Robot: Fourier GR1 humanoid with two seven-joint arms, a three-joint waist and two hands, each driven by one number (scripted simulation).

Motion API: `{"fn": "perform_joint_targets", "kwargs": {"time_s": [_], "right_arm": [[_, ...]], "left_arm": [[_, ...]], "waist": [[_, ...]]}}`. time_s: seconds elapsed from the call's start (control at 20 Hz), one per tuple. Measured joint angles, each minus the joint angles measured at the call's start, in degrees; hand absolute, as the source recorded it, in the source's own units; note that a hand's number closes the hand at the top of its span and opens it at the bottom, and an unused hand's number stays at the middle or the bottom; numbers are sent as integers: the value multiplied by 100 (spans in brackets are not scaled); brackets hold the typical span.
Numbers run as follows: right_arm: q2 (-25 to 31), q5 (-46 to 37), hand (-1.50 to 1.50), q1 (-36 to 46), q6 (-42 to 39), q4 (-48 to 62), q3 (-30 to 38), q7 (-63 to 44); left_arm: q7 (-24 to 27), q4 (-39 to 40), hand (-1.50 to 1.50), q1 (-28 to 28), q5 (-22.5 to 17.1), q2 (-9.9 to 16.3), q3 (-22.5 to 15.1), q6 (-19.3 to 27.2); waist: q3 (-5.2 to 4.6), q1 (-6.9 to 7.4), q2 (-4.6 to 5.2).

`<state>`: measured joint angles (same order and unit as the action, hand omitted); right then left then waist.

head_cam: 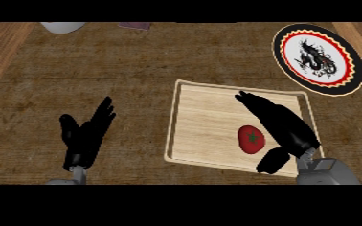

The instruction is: Pick the tomato from the tray and place it in the plate

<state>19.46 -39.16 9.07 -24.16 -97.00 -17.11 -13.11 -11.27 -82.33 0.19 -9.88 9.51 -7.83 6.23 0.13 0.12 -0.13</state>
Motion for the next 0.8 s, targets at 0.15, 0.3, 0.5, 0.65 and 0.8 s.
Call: {"fn": "perform_joint_targets", "kwargs": {"time_s": [0.15, 0.3, 0.5, 0.65, 0.8], "right_arm": [[-159, -251, -150, -8, 130, 345, -95, 172], [-103, -425, 150, 122, -9, 561, -165, 342], [-1, -780, 150, -13, 168, 564, -321, 748], [-51, -1034, 150, -7, 327, 651, -261, 972], [-148, -1245, 150, 85, 423, 778, -178, 1138]], "left_arm": [[-1, -129, 0, 110, 37, -24, 11, -56], [-55, -166, 0, 152, 105, -73, -9, -43], [-125, -193, 0, 155, 102, -102, 56, -92], [-97, -186, 0, 163, 161, -134, 112, -143], [-131, -163, 0, 131, 200, -204, 143, -185]], "waist": [[1, 7, -3], [1, 11, 1], [-6, 7, -14], [-12, 8, -24], [-13, 8, -21]]}}
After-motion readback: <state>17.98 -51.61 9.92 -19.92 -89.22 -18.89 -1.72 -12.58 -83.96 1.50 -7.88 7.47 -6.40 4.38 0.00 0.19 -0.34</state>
